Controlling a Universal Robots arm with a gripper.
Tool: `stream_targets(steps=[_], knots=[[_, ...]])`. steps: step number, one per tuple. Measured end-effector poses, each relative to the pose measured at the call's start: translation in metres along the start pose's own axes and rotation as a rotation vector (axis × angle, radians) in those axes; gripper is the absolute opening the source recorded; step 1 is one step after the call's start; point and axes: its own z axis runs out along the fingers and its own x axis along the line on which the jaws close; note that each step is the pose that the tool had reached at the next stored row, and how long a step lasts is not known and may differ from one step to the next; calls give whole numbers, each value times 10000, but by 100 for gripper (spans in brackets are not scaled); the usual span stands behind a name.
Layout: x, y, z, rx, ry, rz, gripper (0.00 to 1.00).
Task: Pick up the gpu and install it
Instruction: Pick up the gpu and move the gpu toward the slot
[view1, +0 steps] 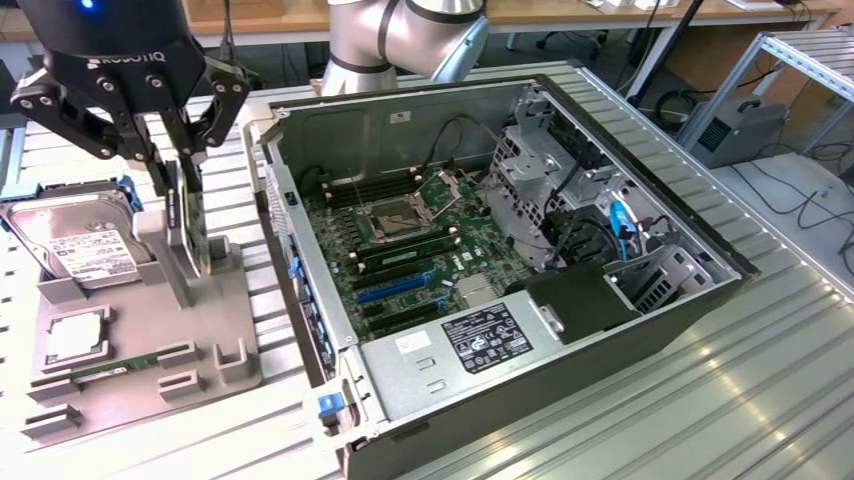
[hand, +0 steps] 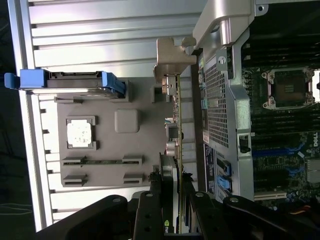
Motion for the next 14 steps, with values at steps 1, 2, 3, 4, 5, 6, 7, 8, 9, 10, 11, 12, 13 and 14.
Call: stream_targets(steps=[1, 2, 3, 4, 5, 6, 7, 8, 9, 10, 11, 12, 13, 14], knots=[[0, 0, -7, 0, 1, 0, 27], [0, 0, -12, 0, 0, 0, 27], [-1, 0, -17, 0, 0, 0, 27], [-1, 0, -23, 0, 0, 0, 27], [-1, 0, -30, 0, 0, 0, 27], [-1, 0, -36, 0, 1, 0, 27], [-1, 1, -42, 0, 0, 0, 27], [-1, 1, -48, 0, 0, 0, 27], [-2, 1, -58, 0, 1, 0, 27], [-2, 1, -64, 0, 0, 0, 27], [-2, 1, -70, 0, 0, 0, 27], [-2, 1, -76, -1, 0, 0, 27], [-2, 1, -84, 0, 0, 0, 27], [-2, 1, -93, 0, 0, 0, 27]])
